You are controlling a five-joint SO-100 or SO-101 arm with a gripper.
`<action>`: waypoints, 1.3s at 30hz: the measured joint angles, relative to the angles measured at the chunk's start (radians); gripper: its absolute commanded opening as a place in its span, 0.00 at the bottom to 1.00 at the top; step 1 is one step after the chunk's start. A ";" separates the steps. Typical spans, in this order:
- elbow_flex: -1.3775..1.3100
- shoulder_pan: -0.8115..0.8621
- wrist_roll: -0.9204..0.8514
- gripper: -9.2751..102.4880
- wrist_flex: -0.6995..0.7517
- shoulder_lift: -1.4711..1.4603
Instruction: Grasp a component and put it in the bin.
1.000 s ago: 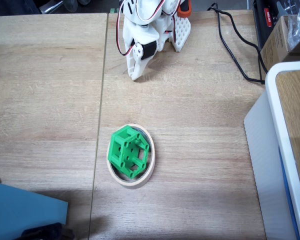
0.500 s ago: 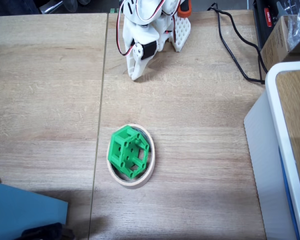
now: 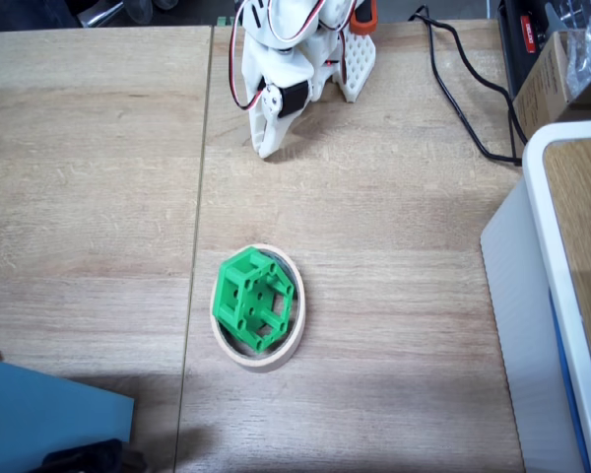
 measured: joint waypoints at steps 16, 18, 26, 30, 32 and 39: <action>0.064 0.000 -0.002 0.08 0.000 0.002; 0.064 0.000 -0.002 0.08 0.000 0.002; 0.064 0.000 -0.002 0.08 0.000 0.002; 0.064 0.000 -0.002 0.08 0.000 0.002; 0.064 0.000 -0.002 0.08 0.000 0.002; 0.064 0.000 -0.002 0.08 0.000 0.002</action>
